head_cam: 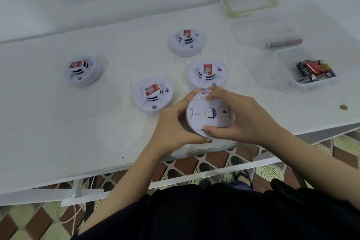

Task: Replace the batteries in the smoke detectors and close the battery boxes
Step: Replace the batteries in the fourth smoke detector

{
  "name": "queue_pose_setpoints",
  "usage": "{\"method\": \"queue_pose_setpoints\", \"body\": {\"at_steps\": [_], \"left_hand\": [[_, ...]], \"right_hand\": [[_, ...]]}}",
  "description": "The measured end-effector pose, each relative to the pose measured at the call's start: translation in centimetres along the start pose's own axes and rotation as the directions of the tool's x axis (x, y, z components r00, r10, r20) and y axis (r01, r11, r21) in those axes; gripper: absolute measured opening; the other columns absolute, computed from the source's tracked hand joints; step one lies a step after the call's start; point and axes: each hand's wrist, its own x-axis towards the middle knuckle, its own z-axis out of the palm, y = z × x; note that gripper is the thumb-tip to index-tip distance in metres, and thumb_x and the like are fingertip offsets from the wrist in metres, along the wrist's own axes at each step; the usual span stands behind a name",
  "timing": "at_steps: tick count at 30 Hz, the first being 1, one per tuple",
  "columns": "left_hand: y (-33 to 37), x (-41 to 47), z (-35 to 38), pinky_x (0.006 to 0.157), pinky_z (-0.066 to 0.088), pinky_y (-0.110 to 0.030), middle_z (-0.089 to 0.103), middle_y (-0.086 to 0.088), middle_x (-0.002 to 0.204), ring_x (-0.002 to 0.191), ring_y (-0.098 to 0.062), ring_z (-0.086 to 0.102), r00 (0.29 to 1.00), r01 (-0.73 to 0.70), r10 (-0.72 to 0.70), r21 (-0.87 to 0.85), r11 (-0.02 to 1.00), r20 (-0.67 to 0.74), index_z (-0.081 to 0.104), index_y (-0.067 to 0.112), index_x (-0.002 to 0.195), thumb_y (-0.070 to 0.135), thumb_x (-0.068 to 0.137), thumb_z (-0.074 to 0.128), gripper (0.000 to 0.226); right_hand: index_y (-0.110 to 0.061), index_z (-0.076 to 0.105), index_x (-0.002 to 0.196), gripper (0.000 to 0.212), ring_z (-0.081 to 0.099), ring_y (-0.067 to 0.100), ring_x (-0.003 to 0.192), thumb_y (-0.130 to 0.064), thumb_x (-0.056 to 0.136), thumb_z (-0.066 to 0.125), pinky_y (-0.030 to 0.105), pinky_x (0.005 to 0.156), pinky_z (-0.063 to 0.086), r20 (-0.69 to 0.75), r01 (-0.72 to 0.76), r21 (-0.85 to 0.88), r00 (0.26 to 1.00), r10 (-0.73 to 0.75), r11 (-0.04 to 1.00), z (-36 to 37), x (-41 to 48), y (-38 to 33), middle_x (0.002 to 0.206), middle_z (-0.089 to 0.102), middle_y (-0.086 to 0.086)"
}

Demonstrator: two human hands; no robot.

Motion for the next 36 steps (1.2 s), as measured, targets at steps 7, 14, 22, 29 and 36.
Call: {"method": "queue_pose_setpoints", "body": {"at_steps": [7, 14, 22, 29, 36], "left_hand": [[0.0, 0.2, 0.1, 0.083, 0.057, -0.032, 0.069, -0.003, 0.109, 0.106, -0.019, 0.066, 1.0, 0.003, -0.003, -0.004, 1.0, -0.009, 0.054, 0.016, 0.133, -0.01, 0.053, 0.089, 0.091], [0.0, 0.1, 0.1, 0.079, 0.058, -0.032, 0.071, -0.002, 0.103, 0.101, -0.018, 0.068, 1.0, -0.004, 0.004, 0.037, 0.999, -0.003, 0.058, 0.018, 0.129, -0.008, 0.053, 0.089, 0.086], [-0.2, 0.0, 0.4, 0.082, 0.054, -0.026, 0.069, 0.002, 0.107, 0.104, -0.015, 0.066, 0.999, -0.028, 0.028, 0.029, 0.999, -0.014, 0.054, 0.017, 0.132, -0.004, 0.057, 0.089, 0.085], [-0.7, -0.9, 0.4, 0.092, 0.04, -0.006, 0.056, 0.021, 0.127, 0.116, 0.012, 0.053, 0.974, -0.077, 0.105, 0.143, 0.987, -0.203, 0.027, 0.021, 0.15, 0.008, 0.065, 0.089, 0.106], [-0.5, -0.8, 0.5, 0.103, 0.036, -0.012, 0.041, 0.022, 0.142, 0.13, 0.007, 0.043, 0.975, -0.136, 0.166, 0.189, 0.973, -0.151, 0.018, 0.025, 0.15, 0.031, 0.062, 0.09, 0.114]], "right_hand": [[-0.012, 0.053, 0.11, 0.065, 0.061, 0.02, 0.068, -0.059, 0.066, 0.06, 0.032, 0.054, 0.05, -0.033, -0.026, -0.048, 0.999, 0.025, 0.998, 0.5, 0.1, -0.4, 0.094, 0.067, 0.007], [-0.008, 0.053, 0.108, 0.065, 0.053, 0.015, 0.062, -0.058, 0.066, 0.058, 0.015, 0.05, 0.036, -0.066, -0.058, -0.096, 0.997, 0.051, 0.994, 1.5, -0.2, -0.5, 0.085, 0.064, 0.003], [-0.014, 0.048, 0.113, 0.061, 0.06, 0.019, 0.079, -0.058, 0.07, 0.053, 0.027, 0.058, 0.049, -0.091, -0.096, -0.032, 0.992, 0.093, 0.995, 1.4, -0.2, -0.7, 0.103, 0.064, 0.005], [-0.028, 0.04, 0.126, 0.072, 0.043, -0.002, 0.101, -0.067, 0.068, 0.058, 0.009, 0.077, 0.035, -0.121, -0.16, 0.099, 0.978, 0.172, 0.982, 1.8, 0.1, -2.0, 0.115, 0.043, -0.025], [-0.029, 0.047, 0.122, 0.06, 0.053, 0.001, 0.115, -0.034, 0.068, 0.074, 0.024, 0.088, 0.052, -0.167, -0.147, 0.562, 0.944, 0.286, 0.814, 2.3, -0.3, -2.1, 0.124, 0.054, -0.019]]}}
